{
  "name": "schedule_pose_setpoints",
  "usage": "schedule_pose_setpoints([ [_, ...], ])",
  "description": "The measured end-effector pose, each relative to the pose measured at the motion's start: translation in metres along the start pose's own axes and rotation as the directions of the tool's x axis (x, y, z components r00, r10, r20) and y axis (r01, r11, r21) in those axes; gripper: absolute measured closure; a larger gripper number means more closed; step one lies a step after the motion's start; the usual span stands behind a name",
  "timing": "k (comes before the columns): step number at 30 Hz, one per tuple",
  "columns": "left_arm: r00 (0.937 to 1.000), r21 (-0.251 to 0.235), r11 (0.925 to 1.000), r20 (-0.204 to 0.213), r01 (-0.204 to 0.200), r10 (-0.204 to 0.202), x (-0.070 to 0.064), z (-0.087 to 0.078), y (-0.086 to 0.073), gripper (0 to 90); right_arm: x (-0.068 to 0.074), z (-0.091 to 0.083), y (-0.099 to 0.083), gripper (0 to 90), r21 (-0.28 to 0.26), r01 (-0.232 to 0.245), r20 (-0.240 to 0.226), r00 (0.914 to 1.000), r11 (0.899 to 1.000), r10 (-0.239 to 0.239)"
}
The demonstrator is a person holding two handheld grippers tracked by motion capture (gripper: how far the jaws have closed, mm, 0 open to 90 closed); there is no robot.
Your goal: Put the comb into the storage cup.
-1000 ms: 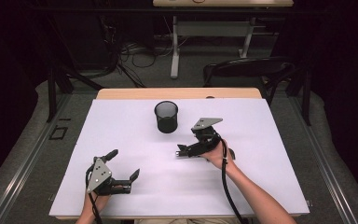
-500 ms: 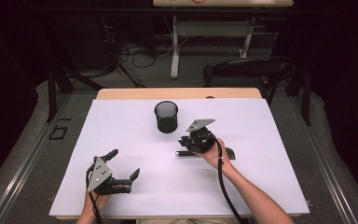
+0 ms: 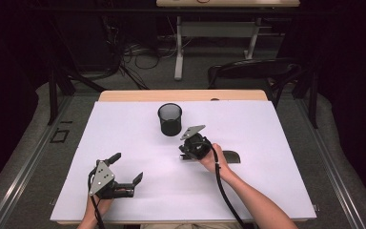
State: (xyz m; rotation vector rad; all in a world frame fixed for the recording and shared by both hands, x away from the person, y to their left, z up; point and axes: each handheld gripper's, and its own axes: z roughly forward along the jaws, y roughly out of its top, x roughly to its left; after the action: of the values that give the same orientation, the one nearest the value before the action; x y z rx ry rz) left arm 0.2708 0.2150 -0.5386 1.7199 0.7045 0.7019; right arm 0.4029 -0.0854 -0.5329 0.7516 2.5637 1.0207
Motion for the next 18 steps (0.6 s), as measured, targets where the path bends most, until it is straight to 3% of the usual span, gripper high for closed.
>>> schedule_pose_setpoints([
  [10,1.0,0.004,1.0,0.008,-0.001,0.001,0.0,0.0006,0.0002,0.1,0.0037,0.0104,0.0001,90.0,0.055,0.005,-0.003,1.0,0.998,-0.004],
  [18,1.0,-0.002,1.0,0.008,-0.005,0.005,-0.0008,0.0004,0.0013,0.1,0.009,0.0083,-0.0012,90.0,0.084,0.022,-0.019,0.9996,0.996,-0.021],
])
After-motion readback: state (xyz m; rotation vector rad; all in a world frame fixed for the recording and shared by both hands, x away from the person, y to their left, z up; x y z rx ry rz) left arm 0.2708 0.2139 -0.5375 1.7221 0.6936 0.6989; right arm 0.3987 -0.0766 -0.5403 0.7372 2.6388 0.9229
